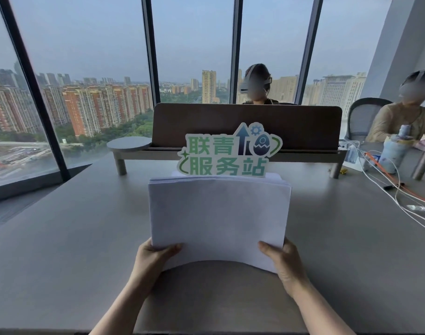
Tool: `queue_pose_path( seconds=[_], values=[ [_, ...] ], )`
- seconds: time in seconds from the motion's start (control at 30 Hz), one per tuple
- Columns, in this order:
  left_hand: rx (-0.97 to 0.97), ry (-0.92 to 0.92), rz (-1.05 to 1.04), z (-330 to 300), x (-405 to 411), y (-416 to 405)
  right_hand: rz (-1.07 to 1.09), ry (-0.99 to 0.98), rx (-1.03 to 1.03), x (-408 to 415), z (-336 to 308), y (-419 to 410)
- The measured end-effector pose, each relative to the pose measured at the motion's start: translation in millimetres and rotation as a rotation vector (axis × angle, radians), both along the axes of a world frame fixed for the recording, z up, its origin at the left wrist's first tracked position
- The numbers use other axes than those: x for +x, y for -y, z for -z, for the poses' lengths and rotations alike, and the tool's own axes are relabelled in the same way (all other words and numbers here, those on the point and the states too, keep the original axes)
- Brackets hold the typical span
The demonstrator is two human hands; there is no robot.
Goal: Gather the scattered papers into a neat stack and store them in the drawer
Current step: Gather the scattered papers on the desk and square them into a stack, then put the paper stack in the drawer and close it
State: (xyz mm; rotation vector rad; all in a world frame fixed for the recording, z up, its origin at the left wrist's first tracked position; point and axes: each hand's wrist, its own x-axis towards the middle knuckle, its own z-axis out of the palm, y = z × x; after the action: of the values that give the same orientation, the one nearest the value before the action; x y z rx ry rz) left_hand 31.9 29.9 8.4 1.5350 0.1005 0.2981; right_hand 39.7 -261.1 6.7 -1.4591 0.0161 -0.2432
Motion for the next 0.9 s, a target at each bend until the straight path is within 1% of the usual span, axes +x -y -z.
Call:
queue_pose_path(
  seconds=[0.23,0.37,0.6,0.8,0.9],
  values=[
    [-0.049,0.017,-0.056,0.2,-10.2,-1.2,0.126,0.080,-0.176,-10.9,-1.5,-12.0],
    [-0.070,0.061,-0.106,-11.3,-26.2,-13.2,0.134,0.136,-0.194,-13.5,-18.6,-31.4],
    [-0.041,0.196,-0.232,-49.7,-70.9,-64.2,-0.012,0.206,-0.143,-20.8,-67.9,-90.6],
    [-0.001,0.257,-0.387,-71.1,-122.6,-123.2,-0.189,0.246,-0.150,-36.7,-95.3,-160.0],
    [-0.005,0.270,-0.466,-74.2,-155.7,-149.9,-0.246,0.231,-0.199,-46.2,-99.4,-198.3]
  ],
)
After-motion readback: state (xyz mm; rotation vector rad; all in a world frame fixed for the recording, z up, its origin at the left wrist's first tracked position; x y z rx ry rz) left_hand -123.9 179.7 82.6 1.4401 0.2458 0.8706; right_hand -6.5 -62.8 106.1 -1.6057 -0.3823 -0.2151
